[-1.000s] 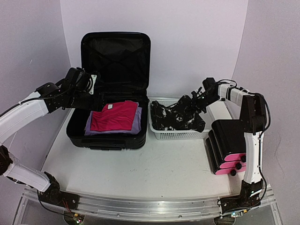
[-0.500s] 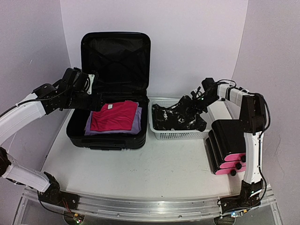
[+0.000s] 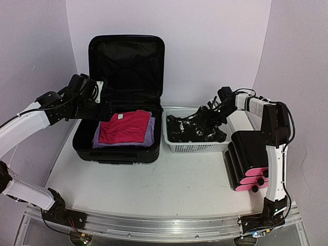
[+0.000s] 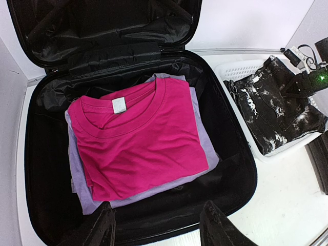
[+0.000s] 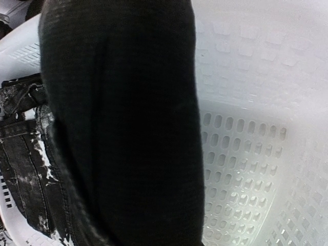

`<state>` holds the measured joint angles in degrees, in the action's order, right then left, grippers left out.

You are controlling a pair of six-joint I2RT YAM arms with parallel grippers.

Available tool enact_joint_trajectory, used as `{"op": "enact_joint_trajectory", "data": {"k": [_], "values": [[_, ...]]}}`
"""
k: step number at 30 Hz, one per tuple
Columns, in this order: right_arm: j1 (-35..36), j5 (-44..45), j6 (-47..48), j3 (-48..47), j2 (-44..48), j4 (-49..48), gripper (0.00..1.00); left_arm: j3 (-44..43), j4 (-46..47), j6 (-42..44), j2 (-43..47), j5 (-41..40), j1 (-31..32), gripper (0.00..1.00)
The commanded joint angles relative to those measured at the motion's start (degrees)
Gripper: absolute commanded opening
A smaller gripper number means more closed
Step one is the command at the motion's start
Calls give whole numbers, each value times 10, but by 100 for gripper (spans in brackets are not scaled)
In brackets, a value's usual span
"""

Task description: Open, take out, and arrange the luggage

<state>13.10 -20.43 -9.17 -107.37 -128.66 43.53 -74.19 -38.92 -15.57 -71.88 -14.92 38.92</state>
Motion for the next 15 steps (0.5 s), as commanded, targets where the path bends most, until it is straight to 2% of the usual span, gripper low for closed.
{"op": "enact_joint_trajectory", "data": {"k": [1, 5, 6, 10, 13, 15], "values": [[-2, 131, 17, 18, 46, 6, 0, -4, 20, -9, 5, 7, -3, 56], [4, 202, 14, 25, 42, 14, 0, -8, 20, -9, 1, 12, -3, 56], [4, 223, 12, 24, 38, 16, 3, -9, 21, -9, 0, 13, -3, 56], [11, 252, 25, -25, 20, 65, 29, -7, 21, -8, 1, 13, -3, 56], [31, 334, 48, -91, 14, 151, 51, -7, 21, -6, 2, 10, -3, 56], [47, 409, 69, -132, 14, 195, 60, -6, 20, -6, 3, 9, -3, 56]]}}
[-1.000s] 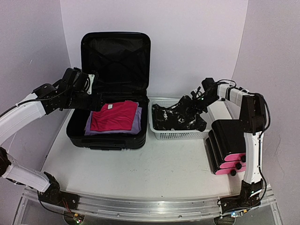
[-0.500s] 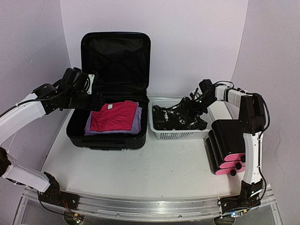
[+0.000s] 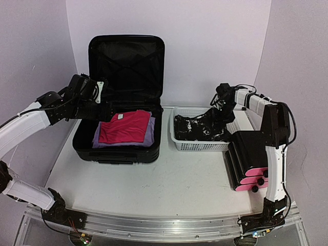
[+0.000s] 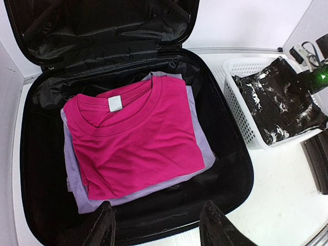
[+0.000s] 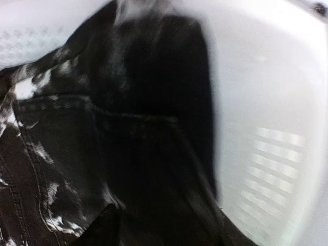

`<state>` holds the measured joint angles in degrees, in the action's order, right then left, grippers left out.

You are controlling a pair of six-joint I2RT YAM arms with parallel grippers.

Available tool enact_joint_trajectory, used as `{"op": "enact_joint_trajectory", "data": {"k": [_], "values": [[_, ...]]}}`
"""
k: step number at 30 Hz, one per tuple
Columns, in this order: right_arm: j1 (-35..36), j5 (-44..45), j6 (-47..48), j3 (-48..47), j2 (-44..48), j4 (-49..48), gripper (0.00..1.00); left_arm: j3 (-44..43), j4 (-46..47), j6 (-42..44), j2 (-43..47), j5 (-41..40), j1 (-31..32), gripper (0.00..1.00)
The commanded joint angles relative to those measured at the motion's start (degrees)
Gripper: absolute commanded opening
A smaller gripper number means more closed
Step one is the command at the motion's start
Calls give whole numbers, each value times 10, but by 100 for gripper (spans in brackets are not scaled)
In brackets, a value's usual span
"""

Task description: Open, take out, and arrange the luggage

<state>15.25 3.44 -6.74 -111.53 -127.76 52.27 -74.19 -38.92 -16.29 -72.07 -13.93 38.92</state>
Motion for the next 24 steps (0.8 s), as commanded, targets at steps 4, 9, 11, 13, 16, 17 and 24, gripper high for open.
{"op": "enact_joint_trajectory", "data": {"k": [4, 9, 11, 13, 16, 17, 24], "values": [[47, 256, 62, -110, 24, 166, 65, -5, 21, -1, 3, -2, -3, 56], [64, 132, 74, -70, 51, 166, 55, -8, 21, -1, -7, 4, -3, 56], [64, 76, 45, -37, 62, 147, 48, -8, 20, -2, -6, 6, -4, 55], [64, 90, 29, -13, 61, 133, 43, -6, 20, -4, -4, 7, -3, 56], [63, 158, 28, -6, 37, 130, 35, -4, 20, -5, 2, 8, -3, 56], [64, 179, 30, -6, 25, 128, 31, -2, 21, -5, 5, 8, -3, 55], [67, 228, 22, -61, -81, 134, 20, 8, 20, -8, 18, 8, -3, 55]]}}
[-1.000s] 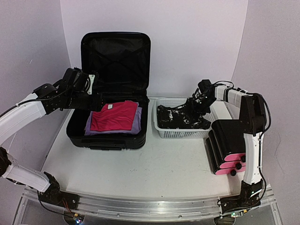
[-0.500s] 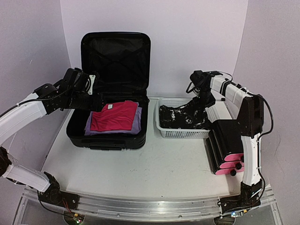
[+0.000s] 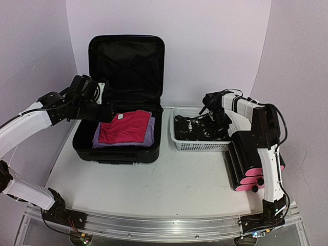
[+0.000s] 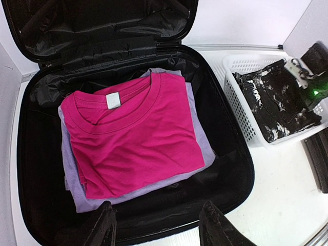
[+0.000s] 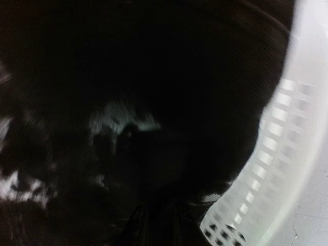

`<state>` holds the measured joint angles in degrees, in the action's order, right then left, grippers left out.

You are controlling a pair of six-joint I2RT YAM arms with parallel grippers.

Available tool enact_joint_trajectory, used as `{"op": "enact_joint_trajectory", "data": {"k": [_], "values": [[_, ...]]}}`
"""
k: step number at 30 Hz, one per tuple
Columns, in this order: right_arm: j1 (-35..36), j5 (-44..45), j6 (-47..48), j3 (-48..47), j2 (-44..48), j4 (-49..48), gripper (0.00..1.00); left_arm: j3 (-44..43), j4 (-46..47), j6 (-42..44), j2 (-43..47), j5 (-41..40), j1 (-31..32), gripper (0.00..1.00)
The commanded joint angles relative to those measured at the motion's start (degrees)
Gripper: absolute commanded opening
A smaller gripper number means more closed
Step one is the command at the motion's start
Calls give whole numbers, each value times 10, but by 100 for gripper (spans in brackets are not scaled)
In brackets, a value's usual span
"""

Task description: Open, take out, and arrange the luggage

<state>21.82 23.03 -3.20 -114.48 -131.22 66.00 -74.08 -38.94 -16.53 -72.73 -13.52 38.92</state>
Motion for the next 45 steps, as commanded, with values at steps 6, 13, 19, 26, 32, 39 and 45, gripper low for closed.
{"op": "enact_joint_trajectory", "data": {"k": [6, 13, 19, 26, 32, 39, 45], "values": [[35, -9, -16, -64, -60, -4, 21, 15, 20, -10, 34, 2, -3, 55], [59, 23, -23, -82, 26, -12, 31, 11, 17, -8, 34, 3, -3, 55], [54, 15, 2, -87, 43, -99, 44, 6, 17, -12, 24, 12, -3, 54], [15, -25, -7, -158, -46, -153, 48, 13, 18, -21, 35, 20, -3, 54], [-15, 34, -10, -179, -115, -164, 49, 18, 17, -23, 33, 27, -3, 54], [-16, 75, -26, -94, -116, -151, 48, 17, 18, -25, 11, 37, -4, 55], [-6, 30, -28, -117, -55, -109, 52, -10, 12, -8, -42, 61, -4, 64]]}}
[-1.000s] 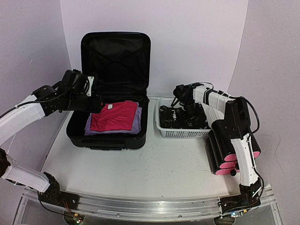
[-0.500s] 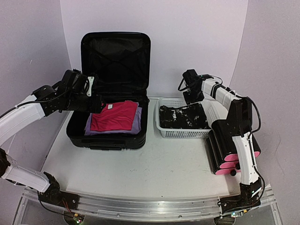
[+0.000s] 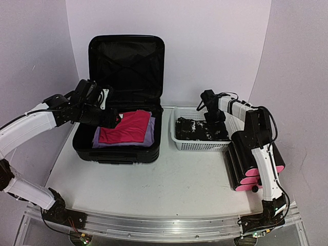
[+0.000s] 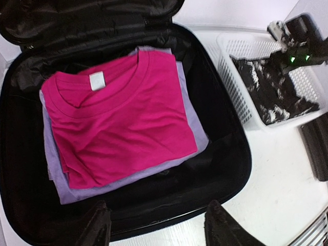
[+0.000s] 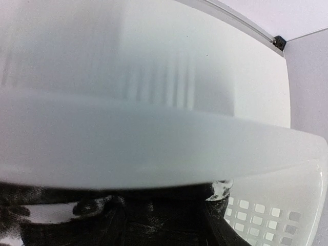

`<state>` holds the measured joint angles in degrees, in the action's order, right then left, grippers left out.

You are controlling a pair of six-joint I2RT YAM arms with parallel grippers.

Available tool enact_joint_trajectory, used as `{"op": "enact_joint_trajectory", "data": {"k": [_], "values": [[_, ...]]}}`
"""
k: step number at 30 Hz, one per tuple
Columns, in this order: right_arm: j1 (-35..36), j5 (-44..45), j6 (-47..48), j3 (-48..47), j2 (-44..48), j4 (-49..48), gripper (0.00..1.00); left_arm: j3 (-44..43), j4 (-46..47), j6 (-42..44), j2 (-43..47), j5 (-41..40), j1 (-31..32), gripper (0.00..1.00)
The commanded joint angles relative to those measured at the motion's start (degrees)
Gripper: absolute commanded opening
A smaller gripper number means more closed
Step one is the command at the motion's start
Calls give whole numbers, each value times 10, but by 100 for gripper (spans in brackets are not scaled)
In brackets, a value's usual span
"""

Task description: Open, take out, and arrange the luggage

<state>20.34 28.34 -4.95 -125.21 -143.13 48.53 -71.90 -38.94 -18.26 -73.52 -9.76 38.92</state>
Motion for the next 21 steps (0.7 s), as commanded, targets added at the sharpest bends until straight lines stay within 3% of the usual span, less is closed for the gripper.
{"op": "enact_joint_trajectory", "data": {"k": [1, 5, 9, 16, 21], "values": [[12, -35, -10, -12, 74, 71, 54, -43, 8, 13, -48, 34, -3, 65], [27, -123, -26, 13, 157, 81, 71, -92, -8, 19, -121, 83, -3, 67], [33, -285, -89, 90, 232, 73, 85, -149, -17, 23, -198, 83, 10, 70], [61, -440, -176, 238, 343, -7, 93, -307, -115, 55, -370, -61, 60, 73], [88, -455, -194, 273, 381, -25, 93, -365, -144, 61, -438, -126, 69, 75]]}}
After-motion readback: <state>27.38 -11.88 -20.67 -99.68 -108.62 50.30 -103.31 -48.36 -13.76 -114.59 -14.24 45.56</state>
